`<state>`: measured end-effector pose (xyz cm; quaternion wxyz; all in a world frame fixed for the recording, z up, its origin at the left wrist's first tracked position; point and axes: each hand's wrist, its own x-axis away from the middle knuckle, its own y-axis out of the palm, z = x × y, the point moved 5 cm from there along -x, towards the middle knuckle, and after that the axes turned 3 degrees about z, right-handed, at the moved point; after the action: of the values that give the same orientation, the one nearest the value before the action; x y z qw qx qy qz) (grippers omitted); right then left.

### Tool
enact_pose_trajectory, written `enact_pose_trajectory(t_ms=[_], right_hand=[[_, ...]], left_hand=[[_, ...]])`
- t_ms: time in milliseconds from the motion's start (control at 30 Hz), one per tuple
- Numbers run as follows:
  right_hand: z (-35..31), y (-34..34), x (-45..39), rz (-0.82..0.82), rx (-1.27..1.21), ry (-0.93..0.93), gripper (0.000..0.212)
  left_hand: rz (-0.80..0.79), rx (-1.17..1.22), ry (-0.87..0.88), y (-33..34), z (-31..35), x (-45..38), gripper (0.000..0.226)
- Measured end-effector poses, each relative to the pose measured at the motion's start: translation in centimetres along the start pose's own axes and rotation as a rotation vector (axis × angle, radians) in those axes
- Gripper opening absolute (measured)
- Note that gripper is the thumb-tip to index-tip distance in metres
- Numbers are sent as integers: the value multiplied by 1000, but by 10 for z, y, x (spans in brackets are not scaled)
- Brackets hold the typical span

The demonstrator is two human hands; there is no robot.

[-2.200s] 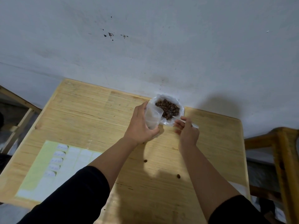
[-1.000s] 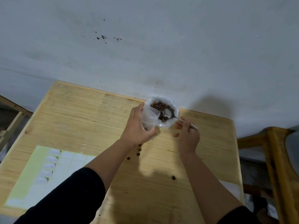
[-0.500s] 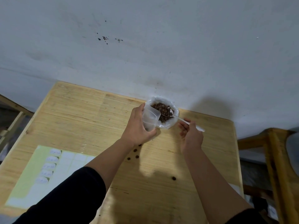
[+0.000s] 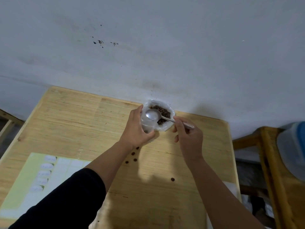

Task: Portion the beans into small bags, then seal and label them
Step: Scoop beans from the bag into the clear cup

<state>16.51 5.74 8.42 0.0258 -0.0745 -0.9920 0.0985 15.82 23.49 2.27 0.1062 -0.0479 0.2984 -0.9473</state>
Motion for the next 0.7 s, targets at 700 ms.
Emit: enact_pose_trajectory(t_ms=[700], right_hand=[[114,-39,-8,459,48,500,5]], left_hand=[[121,-19,17,4,0,20,100]])
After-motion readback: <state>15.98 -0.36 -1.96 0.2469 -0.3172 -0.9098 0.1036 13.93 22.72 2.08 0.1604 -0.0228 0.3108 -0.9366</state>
